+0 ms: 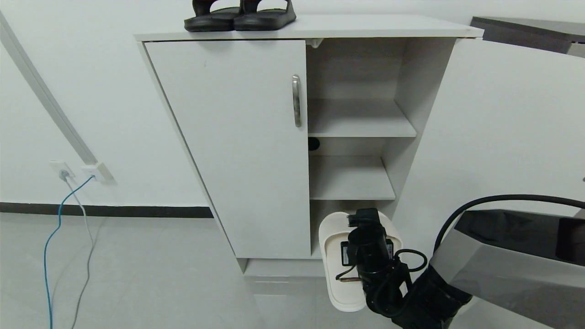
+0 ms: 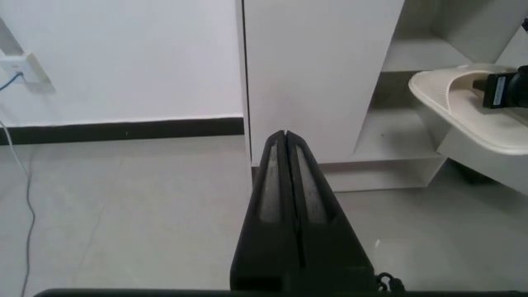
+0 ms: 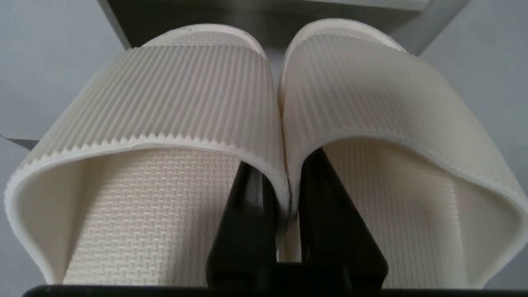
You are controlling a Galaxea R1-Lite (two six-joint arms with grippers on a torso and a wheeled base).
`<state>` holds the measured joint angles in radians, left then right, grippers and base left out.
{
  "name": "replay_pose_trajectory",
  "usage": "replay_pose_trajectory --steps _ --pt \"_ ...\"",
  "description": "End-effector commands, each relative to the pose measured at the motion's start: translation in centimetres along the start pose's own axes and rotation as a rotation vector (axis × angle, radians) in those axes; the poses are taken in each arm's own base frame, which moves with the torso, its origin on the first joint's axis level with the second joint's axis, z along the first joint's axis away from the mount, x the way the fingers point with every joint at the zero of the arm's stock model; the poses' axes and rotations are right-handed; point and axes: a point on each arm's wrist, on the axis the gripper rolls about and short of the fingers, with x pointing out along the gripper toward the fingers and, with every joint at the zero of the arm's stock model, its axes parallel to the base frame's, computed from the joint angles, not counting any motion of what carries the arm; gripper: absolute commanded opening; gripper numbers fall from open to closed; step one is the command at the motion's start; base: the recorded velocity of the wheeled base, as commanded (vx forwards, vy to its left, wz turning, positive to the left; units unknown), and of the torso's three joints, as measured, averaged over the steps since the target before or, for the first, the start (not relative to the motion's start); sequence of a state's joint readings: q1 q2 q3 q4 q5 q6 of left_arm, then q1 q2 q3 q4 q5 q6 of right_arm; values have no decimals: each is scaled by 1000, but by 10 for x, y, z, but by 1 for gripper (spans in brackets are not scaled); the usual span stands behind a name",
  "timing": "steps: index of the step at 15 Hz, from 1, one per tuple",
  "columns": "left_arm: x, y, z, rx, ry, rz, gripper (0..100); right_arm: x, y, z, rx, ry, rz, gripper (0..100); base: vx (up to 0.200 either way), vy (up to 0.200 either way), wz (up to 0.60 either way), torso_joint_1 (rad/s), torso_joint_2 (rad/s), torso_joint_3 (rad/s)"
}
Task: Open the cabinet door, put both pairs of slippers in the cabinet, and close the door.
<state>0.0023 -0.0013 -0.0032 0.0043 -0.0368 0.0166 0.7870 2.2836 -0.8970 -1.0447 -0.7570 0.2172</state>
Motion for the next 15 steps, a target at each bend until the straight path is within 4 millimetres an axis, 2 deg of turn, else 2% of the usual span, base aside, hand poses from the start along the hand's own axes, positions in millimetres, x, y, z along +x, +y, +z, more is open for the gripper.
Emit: replay_pose_trajectory --steps 1,3,5,8,13,15 --pt "0 0 0 0 2 1 0 2 -1 1 -12 -14 -5 0 0 0 0 7 7 -203" --pt "0 0 0 0 2 1 0 3 0 8 -9 -133 13 0 0 0 0 5 2 -202" --pt "0 0 0 -1 2 1 0 7 -3 5 -30 -193 8 0 0 0 0 5 2 -195" --pt "0 0 0 -1 2 1 0 8 -3 4 -29 -198 7 0 0 0 0 4 1 -134" --pt "0 0 0 -1 2 1 0 4 -6 18 -7 -226 5 0 0 0 0 -1 0 -10" --pt "0 0 0 -1 2 1 0 3 -7 21 -1 -234 4 0 200 0 0 10 5 -5"
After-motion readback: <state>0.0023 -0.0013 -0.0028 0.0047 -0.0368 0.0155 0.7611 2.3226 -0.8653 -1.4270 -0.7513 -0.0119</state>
